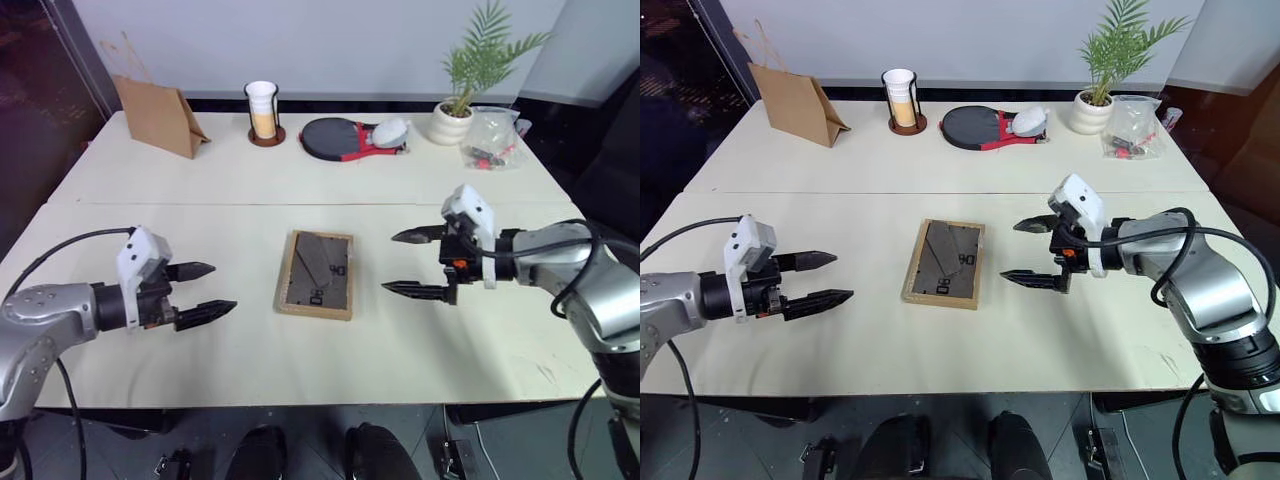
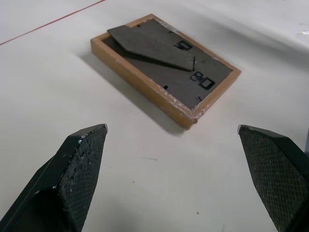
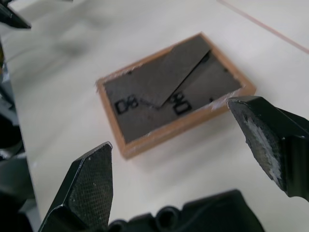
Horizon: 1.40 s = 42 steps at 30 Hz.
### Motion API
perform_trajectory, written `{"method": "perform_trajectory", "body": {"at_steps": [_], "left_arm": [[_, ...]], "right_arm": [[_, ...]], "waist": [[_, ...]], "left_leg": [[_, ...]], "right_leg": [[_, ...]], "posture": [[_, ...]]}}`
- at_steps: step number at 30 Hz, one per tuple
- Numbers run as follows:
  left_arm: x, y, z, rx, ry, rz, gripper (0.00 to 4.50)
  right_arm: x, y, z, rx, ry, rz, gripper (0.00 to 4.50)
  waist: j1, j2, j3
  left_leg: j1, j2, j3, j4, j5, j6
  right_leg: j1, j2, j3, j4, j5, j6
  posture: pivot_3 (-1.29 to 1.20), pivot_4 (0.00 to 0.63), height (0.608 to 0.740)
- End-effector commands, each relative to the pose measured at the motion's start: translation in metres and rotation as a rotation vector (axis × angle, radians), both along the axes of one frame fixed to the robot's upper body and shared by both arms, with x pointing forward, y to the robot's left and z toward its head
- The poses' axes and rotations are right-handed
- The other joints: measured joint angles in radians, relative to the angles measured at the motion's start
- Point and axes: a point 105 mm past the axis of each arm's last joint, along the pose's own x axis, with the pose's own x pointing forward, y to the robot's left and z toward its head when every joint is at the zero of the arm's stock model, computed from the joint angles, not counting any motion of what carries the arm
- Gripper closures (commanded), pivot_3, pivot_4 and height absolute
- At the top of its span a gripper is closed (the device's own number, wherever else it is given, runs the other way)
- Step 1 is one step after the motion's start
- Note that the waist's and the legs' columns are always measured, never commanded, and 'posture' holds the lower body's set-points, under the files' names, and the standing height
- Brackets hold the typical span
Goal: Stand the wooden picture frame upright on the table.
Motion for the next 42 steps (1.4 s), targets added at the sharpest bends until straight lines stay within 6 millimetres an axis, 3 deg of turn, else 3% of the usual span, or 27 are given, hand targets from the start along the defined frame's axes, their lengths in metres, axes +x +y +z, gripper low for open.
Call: {"method": "perform_trajectory", "body": {"at_steps": [1,9,31,34,40,41,42], "left_arm": [[0.001,-0.007,0.008,-0.02,-0.039,-0.027,0.0],[0.006,-0.02,0.006,-0.036,-0.033,-0.073,0.0],[0.025,-0.02,0.0,-0.008,-0.083,-0.033,0.0],[0.039,-0.013,-0.009,0.072,-0.13,0.034,0.93],[0.056,-0.03,-0.021,0.104,-0.186,0.068,4.06],[0.059,-0.034,-0.026,0.127,-0.194,0.07,4.46],[0.062,-0.035,-0.029,0.143,-0.2,0.072,4.46]], "right_arm": [[-0.001,-0.002,0.01,-0.014,-0.046,0.002,0.03],[-0.007,-0.01,0.007,-0.019,-0.024,-0.033,0.03],[0.002,-0.008,-0.006,0.013,-0.054,-0.149,0.03],[0.016,-0.01,-0.013,0.004,-0.073,-0.224,0.91],[0.035,0.003,-0.036,-0.029,-0.079,-0.291,4.08],[0.038,0.006,-0.042,-0.04,-0.077,-0.299,4.49],[0.04,0.009,-0.046,-0.049,-0.077,-0.304,4.49]], "waist": [[0.0,0.0,0.0],[0.001,0.0,0.0],[0.0,0.0,0.0],[-0.002,0.0,0.0],[0.001,0.0,0.0],[0.001,0.0,0.0],[0.001,0.0,0.0]], "left_leg": [[0.0,0.0,0.0,0.0,0.0,0.0],[0.0,0.0,0.0,0.0,0.0,0.0],[0.0,0.0,0.0,0.001,0.0,0.0],[0.001,0.0,0.0,0.001,0.0,0.0],[0.0,-0.001,0.0,0.002,0.0,0.0],[0.0,-0.001,0.0,0.001,0.0,0.0],[0.0,-0.001,0.0,0.001,0.0,0.0]], "right_leg": [[0.0,0.0,0.0,0.0,0.0,0.0],[0.0,0.0,0.0,0.0,0.0,0.0],[0.001,0.001,0.0,0.0,0.0,0.0],[0.001,0.001,0.0,0.0,0.0,0.0],[0.001,0.002,0.0,0.0,0.0,0.0],[0.001,0.002,0.0,0.0,0.0,0.0],[0.001,0.002,0.0,0.0,0.0,0.0]], "posture": [[0.0,0.15,0.74],[0.0,0.15,0.74],[0.0,0.15,0.74],[0.0,0.15,0.74],[0.0,0.15,0.74],[0.0,0.15,0.74],[0.0,0.15,0.74]]}}
